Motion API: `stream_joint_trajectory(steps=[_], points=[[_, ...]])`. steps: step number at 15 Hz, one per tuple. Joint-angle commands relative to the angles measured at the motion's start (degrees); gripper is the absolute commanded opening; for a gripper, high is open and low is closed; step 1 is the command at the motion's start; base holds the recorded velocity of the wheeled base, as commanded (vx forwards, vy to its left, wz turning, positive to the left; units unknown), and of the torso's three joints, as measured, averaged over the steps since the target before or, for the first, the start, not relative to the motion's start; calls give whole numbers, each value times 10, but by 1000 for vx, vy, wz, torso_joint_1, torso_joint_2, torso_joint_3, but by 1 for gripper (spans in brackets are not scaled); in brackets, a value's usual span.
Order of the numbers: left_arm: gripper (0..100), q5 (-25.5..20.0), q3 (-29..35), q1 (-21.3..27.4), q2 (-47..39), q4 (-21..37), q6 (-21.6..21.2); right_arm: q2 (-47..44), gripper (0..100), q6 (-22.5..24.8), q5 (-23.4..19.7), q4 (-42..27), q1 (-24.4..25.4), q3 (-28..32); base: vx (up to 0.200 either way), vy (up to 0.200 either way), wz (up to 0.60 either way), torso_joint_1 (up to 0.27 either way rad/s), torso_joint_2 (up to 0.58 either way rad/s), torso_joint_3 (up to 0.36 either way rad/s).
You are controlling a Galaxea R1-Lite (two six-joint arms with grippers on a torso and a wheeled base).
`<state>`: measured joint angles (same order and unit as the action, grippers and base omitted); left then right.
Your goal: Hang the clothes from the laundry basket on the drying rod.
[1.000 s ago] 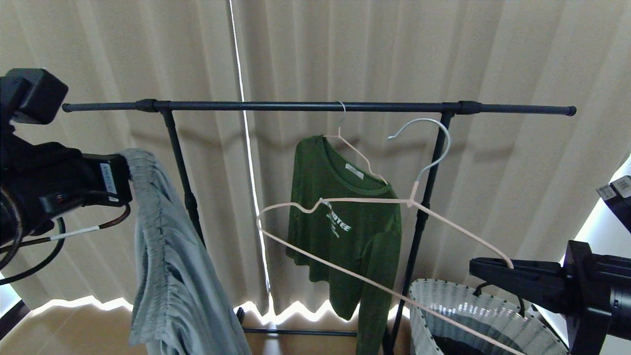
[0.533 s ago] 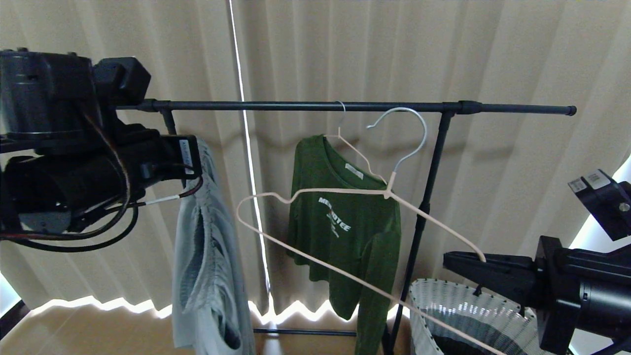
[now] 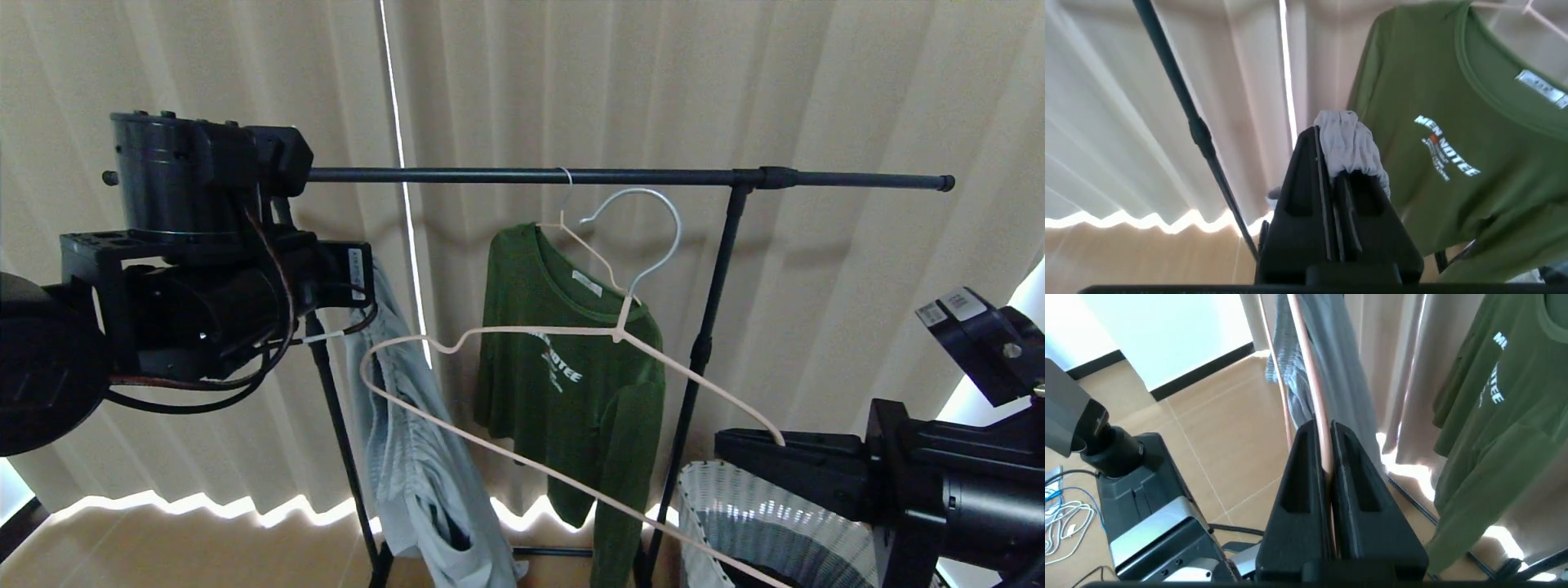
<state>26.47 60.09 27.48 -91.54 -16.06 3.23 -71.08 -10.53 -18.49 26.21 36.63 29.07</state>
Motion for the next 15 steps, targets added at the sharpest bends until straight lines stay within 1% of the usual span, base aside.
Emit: stream_joint_trajectory(steps=[1,2,3,4,5,6,8,9,10,11,12,13,14,15], points=[[0,4,2,8,1,18,0,-36,0,2,5,0,1,9,0,0,0,0,0,0],[0,15,6,10,3,38,0,-53,0,2,24,0,2,19,0,0,0,0,0,0],[0,25,9,13,3,48,-1,-74,0,2,56,-1,2,32,0,0,0,0,0,0],[0,28,11,13,3,52,-2,-84,0,2,73,-1,1,37,0,0,0,0,0,0],[0,34,12,13,2,55,-7,-102,0,2,106,-1,1,48,0,0,0,0,0,0],[0,37,11,13,2,55,-16,-111,0,2,115,-1,2,55,0,0,0,0,0,0],[0,41,8,14,1,59,-24,-124,0,2,120,-1,2,68,0,0,0,0,0,0],[0,49,8,14,1,68,-27,-128,0,1,123,-1,2,72,0,0,0,0,0,0],[0,75,10,17,0,89,-32,-137,0,1,138,-1,2,83,0,0,0,0,0,0],[0,85,10,19,0,100,-32,-144,0,-2,145,0,2,92,0,0,0,0,0,0],[0,86,10,19,0,103,-32,-145,0,-4,145,0,2,92,0,0,0,0,0,0],[0,86,11,22,0,117,-32,-148,0,-35,145,1,10,101,0,0,0,0,0,0],[0,85,12,24,-1,124,-28,-149,0,-72,145,0,31,111,0,0,0,0,0,0],[0,86,14,26,-8,124,-24,-148,0,-85,146,0,42,109,0,0,0,0,0,0]])
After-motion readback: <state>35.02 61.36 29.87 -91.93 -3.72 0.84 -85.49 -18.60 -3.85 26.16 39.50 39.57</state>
